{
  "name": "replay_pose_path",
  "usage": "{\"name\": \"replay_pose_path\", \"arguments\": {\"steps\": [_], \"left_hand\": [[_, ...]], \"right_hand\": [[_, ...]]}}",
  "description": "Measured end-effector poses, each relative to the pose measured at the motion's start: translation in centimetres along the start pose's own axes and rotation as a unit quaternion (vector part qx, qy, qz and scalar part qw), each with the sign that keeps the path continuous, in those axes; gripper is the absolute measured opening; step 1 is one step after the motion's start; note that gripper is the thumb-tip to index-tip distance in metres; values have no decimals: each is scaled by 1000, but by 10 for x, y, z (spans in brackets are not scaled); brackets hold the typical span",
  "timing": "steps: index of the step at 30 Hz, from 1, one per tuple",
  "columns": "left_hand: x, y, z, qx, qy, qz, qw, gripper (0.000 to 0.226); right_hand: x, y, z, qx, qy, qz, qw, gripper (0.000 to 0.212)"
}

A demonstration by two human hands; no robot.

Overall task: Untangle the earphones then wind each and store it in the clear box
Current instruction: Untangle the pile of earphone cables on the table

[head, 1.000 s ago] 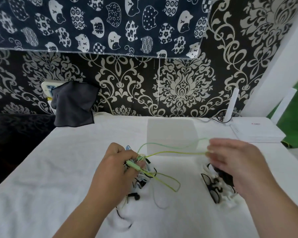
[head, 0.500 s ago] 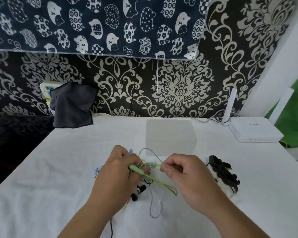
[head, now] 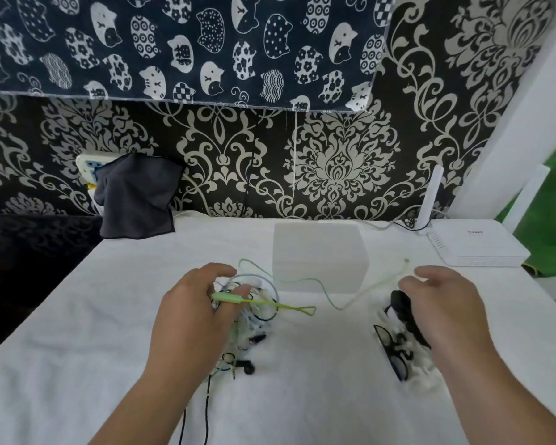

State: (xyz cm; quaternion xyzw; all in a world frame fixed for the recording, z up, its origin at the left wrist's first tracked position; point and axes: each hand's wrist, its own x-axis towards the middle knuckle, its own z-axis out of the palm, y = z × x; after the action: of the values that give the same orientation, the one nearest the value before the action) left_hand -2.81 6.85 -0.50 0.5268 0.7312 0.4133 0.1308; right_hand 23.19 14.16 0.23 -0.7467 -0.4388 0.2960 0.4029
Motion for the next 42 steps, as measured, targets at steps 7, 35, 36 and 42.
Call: {"name": "replay_pose_path", "arguments": {"steps": [7,35,36,42], "left_hand": [[-10,19,6,-48,31,57,997,29],[9,-11,-19,-51,-84,-2,995,17],[9,-10,-20,-74,-96,7,993,17],[-1,-1,-4,-37,-117,137,983,24]], "right_hand": [[-58,-13,22,61,-411,-220,882,46],[8,-14,-29,370,-72,13,926,21],[14,-8,-28,280,-19,6,960,16],[-16,-8,-1,-20,-134,-244,960,48]]}}
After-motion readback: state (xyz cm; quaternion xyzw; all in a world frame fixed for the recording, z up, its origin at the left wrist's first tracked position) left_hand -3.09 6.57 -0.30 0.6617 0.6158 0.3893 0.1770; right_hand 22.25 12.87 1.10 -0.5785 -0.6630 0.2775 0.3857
